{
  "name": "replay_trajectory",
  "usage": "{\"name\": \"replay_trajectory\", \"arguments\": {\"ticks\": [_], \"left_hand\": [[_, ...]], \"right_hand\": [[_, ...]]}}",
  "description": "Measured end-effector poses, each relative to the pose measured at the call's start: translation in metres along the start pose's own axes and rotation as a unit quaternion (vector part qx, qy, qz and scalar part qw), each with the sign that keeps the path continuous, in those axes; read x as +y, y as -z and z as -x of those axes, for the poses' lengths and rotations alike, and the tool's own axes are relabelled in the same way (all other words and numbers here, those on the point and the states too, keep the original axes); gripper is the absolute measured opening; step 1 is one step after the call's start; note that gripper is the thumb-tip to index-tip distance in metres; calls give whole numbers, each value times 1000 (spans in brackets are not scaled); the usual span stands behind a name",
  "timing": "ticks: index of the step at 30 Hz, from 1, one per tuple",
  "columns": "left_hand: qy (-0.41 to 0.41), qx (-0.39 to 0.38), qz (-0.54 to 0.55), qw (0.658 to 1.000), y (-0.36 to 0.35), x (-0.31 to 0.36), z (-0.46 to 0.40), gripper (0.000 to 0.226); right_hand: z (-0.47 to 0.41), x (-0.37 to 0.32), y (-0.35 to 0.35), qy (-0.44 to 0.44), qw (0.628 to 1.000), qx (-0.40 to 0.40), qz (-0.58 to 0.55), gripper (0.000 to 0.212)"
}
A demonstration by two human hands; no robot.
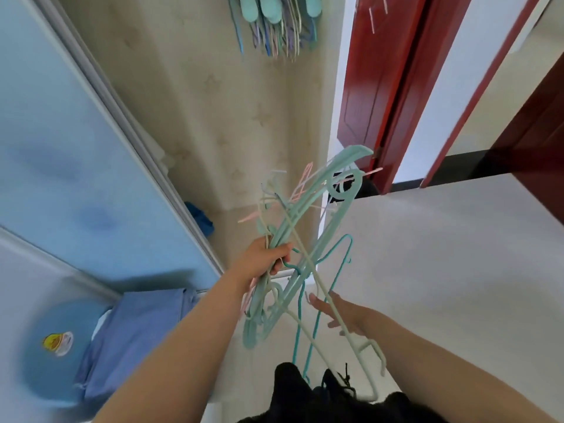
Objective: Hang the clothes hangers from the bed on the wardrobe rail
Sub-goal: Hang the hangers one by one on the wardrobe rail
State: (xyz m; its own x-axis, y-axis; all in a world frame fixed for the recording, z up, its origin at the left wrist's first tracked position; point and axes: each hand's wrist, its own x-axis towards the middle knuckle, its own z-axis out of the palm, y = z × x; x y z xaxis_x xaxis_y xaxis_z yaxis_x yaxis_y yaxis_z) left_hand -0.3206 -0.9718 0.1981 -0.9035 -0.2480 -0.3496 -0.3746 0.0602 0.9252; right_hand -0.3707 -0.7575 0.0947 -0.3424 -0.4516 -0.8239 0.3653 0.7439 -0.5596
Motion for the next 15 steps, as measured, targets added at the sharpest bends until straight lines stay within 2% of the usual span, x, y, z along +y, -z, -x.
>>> {"name": "replay_trajectory", "arguments": {"ticks": [2,4,9,11,13,15], "left_hand": [[-3,16,4,1000,-10,4,-2,29],[-9,32,4,999,-20,8,-6,30],[-17,76,50,996,-43,17,-22,30],[-19,81,68,994,-53,20,-29,30],[-18,81,86,993,-63,22,-35,29],[-18,82,96,992,-74,23,-42,28]], "right_hand": [[6,-11,-5,8,997,-37,-60,104],[9,-13,-7,12,993,-56,-101,105],[7,-3,1,39,970,-66,-231,132],[7,-2,2,49,975,-44,-213,137],[5,-1,3,42,987,13,-157,146],[3,3,8,36,985,70,-153,146]]}}
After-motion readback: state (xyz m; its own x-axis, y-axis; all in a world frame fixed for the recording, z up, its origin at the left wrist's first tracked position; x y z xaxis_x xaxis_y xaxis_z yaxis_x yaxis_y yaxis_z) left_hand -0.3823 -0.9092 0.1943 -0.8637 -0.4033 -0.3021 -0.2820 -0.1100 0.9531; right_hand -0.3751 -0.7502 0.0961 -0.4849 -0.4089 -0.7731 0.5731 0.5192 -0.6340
